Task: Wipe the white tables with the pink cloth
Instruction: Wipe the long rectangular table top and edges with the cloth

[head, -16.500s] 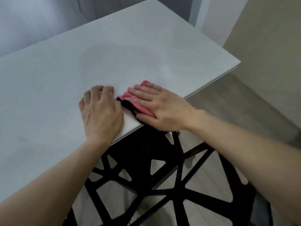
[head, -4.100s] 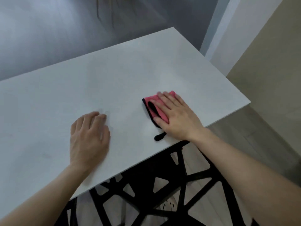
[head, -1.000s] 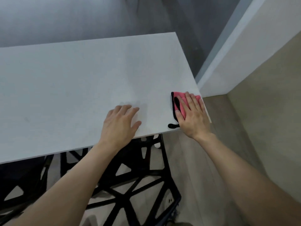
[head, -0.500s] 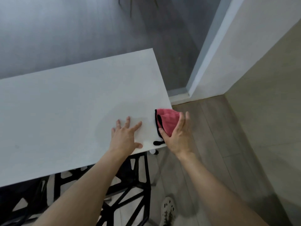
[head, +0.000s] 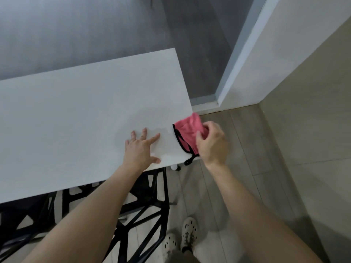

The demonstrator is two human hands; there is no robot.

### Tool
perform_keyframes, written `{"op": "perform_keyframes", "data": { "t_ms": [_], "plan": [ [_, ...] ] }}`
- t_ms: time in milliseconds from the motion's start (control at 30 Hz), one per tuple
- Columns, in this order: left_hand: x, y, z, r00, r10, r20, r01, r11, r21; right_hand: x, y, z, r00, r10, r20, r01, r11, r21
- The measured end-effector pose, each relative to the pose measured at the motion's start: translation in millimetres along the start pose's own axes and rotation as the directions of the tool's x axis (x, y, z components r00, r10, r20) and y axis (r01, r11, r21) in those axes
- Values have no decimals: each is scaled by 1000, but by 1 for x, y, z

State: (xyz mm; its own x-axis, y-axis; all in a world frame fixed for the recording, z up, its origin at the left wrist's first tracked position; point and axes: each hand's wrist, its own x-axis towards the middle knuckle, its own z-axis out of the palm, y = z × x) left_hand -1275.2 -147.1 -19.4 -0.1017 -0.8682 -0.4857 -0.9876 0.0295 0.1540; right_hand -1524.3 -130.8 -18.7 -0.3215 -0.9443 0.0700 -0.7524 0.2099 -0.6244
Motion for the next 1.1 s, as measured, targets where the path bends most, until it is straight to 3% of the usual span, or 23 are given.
{"op": "perform_keyframes", "data": {
  "t_ms": [67, 133, 167, 267, 367, 500, 533, 633, 700, 800, 967, 1033, 1100],
  "plan": [
    [0, 1, 0, 1000, -4, 5, 4, 1000, -7, -16, -12, 5, 938, -288, 193, 322, 930, -180],
    [0, 2, -1, 1000, -6, 5, 6, 1000, -6, -37, -17, 8, 838, -388, 384, 504, 820, -272],
    [0, 2, -1, 1000, -4, 6, 4, 1000, -1, -43, -16, 7, 819, -395, 416, 517, 822, -239],
    [0, 2, -1, 1000, -3, 3, 3, 1000, 0, -40, -13, -9, 860, -346, 374, 376, 926, -7],
    [1, 3, 0, 1000, -2, -2, 2, 1000, -1, -18, -11, -1, 913, -343, 221, 364, 929, -61],
    [1, 2, 0, 1000, -8, -1, 8, 1000, 15, -8, -2, 35, 796, -414, 442, 469, 883, -20],
    [0, 2, 0, 1000, -11, 2, 11, 1000, 15, -9, 3, 39, 810, -389, 439, 432, 902, 1],
    [0, 2, 0, 1000, -18, 6, 18, 1000, 14, -10, 8, 34, 953, -157, 260, 125, 983, 134],
    [0, 3, -1, 1000, -20, 9, 20, 1000, 17, -4, 11, 27, 979, -44, 198, 6, 982, 187],
    [-2, 4, -3, 999, -29, 20, 28, 998, 53, 7, 9, 18, 952, 24, 304, -48, 996, 74],
    [-8, 11, -10, 997, -54, 50, 52, 998, 41, 22, -10, 15, 823, 102, 559, -41, 992, -121],
    [-11, 12, -13, 996, -66, 63, 63, 997, 43, 29, -12, 11, 765, 118, 633, -74, 993, -95],
    [-13, 19, -20, 994, -91, 63, 88, 995, 48, 42, -13, 2, 765, 83, 639, -99, 995, -11]
  ]
}}
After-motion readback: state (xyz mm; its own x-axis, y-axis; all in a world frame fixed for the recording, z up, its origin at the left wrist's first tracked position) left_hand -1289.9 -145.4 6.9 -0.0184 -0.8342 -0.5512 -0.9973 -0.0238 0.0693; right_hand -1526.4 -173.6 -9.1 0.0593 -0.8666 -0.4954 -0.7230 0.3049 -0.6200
